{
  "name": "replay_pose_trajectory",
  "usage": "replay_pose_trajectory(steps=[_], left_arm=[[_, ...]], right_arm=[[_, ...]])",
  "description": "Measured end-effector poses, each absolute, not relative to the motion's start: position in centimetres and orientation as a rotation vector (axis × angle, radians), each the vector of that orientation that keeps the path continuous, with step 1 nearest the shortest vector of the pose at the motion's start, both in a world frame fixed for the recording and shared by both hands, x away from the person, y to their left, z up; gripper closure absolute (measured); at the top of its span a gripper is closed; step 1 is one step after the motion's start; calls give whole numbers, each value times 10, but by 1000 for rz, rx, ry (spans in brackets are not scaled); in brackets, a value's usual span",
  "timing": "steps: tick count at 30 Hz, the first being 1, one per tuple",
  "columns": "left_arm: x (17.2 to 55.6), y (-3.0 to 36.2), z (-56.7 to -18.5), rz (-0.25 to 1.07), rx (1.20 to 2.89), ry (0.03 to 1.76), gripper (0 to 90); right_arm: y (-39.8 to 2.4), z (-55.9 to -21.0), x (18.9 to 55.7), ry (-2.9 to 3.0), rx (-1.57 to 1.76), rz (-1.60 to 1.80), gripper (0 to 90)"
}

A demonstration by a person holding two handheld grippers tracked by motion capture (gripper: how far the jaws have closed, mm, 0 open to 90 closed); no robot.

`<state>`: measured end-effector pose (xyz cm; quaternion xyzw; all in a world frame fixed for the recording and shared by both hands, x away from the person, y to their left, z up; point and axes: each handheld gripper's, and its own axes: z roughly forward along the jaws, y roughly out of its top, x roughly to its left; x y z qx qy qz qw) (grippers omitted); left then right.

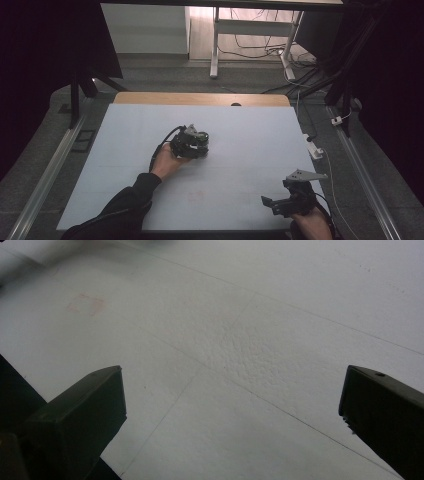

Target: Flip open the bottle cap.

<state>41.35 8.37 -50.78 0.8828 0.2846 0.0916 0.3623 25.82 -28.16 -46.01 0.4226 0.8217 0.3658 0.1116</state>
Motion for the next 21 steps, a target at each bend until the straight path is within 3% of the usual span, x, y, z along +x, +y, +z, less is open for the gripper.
replay_pose_trajectory(steps=[21], left_arm=[[413, 84, -509, 240, 2268, 725, 535]], right_arm=[[-258, -446, 265, 2452, 1074, 1183, 0]])
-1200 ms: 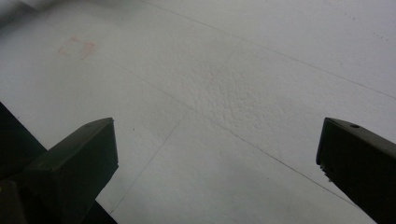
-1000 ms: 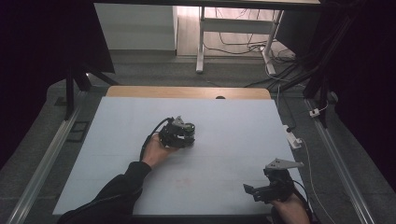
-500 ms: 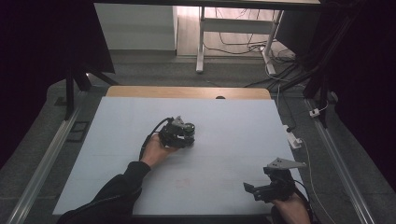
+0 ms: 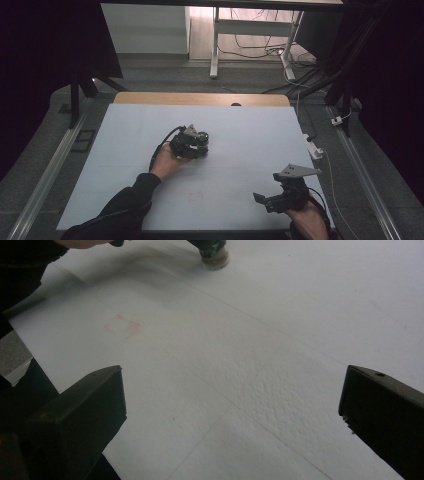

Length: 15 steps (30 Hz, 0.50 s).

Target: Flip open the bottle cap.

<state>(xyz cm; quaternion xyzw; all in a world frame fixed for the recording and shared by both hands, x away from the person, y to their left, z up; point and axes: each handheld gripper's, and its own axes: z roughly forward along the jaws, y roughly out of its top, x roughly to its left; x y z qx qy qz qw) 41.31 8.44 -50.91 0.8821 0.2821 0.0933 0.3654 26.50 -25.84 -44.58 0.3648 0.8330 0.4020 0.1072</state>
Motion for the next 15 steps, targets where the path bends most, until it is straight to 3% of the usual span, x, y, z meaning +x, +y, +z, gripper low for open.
replay_pose_trajectory(steps=[15], left_arm=[[413, 84, -509, 243, 2268, 727, 536]], right_arm=[[-225, -436, 285, 2459, 973, 1301, 0]])
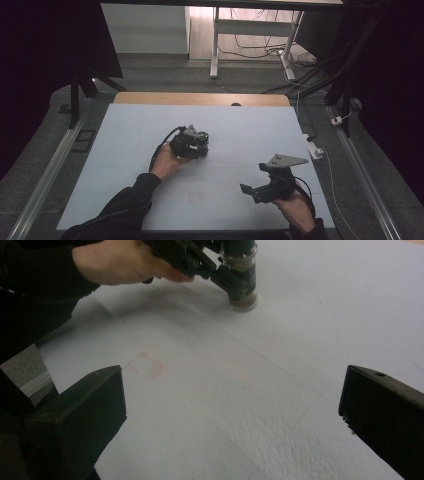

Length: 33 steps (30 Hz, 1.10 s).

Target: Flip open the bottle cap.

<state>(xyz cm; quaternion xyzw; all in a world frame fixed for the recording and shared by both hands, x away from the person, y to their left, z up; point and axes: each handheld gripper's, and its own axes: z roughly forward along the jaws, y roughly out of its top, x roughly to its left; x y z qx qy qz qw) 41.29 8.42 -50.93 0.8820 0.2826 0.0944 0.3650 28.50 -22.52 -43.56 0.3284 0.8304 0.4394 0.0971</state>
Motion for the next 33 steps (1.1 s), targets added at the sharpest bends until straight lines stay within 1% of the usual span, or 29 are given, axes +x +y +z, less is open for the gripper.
replay_pose_trajectory(steps=[22, 33], left_arm=[[413, 84, -509, 244, 2269, 732, 536], [412, 83, -509, 245, 2273, 734, 536]], right_arm=[[-179, -441, 319, 2498, 919, 1251, 0], [-149, -442, 349, 2529, 932, 1256, 0]])
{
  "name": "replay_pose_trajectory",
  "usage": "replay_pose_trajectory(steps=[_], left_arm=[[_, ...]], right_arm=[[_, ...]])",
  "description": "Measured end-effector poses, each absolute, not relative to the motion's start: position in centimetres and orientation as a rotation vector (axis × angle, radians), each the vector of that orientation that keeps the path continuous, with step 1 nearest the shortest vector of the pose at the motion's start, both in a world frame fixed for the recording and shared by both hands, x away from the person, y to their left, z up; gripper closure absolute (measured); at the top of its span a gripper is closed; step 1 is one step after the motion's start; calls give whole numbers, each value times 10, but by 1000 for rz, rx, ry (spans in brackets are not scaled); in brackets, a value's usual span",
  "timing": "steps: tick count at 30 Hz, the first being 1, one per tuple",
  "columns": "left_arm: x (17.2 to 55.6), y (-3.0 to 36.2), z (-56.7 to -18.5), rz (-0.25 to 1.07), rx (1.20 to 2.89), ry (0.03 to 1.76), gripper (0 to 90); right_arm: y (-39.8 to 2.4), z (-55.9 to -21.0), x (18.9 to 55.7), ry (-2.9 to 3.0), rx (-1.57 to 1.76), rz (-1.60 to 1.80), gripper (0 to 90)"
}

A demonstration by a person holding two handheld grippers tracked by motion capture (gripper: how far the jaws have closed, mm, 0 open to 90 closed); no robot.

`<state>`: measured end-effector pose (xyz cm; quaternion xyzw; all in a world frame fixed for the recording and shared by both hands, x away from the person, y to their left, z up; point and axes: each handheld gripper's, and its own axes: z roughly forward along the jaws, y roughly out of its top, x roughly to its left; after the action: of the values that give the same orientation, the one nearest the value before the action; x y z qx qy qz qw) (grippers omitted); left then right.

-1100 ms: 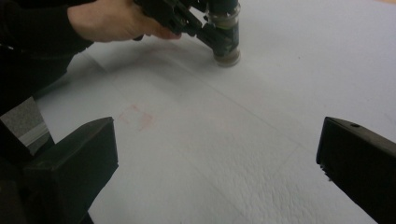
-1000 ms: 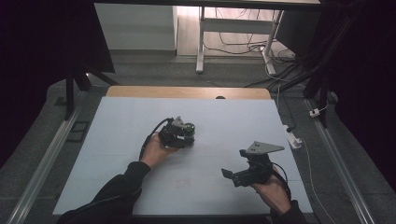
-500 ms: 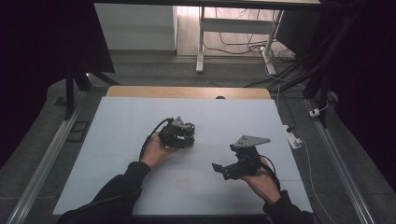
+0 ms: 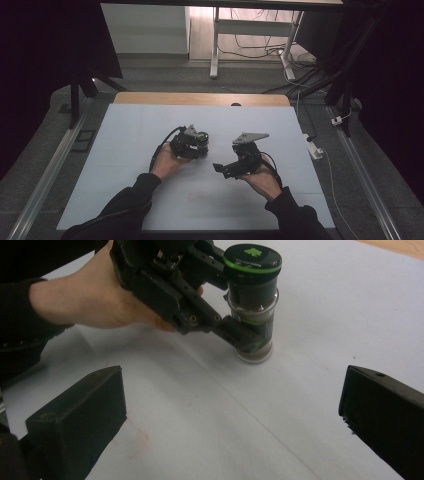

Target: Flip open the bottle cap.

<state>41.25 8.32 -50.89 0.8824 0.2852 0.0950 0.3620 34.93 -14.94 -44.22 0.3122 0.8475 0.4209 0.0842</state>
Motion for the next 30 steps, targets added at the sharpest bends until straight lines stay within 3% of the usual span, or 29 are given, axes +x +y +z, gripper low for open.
replay_pose_trajectory(steps=[15, 18, 19, 20, 21, 22, 26, 27, 30], left_arm=[[412, 83, -508, 246, 2278, 738, 536], [412, 83, -508, 246, 2279, 738, 536], [412, 83, -508, 246, 2279, 738, 536], [412, 83, -508, 246, 2279, 738, 536], [412, 83, -508, 245, 2279, 738, 536], [412, 83, -508, 246, 2279, 738, 536], [412, 83, -508, 245, 2279, 738, 536], [412, 83, -508, 245, 2280, 738, 536], [412, 83, -508, 246, 2279, 739, 536]], right_arm=[[-123, -452, 369, 2551, 890, 1181, 0], [-121, -454, 371, 2556, 877, 1177, 43], [-120, -455, 373, 2551, 870, 1183, 106], [-120, -455, 373, 2551, 870, 1183, 106], [-121, -454, 374, 2553, 851, 1195, 220], [-121, -454, 374, 2553, 851, 1195, 220], [-122, -451, 376, 2539, 831, 1218, 392], [-121, -450, 377, 2541, 819, 1215, 484], [-119, -450, 379, 2559, 829, 1226, 561]])
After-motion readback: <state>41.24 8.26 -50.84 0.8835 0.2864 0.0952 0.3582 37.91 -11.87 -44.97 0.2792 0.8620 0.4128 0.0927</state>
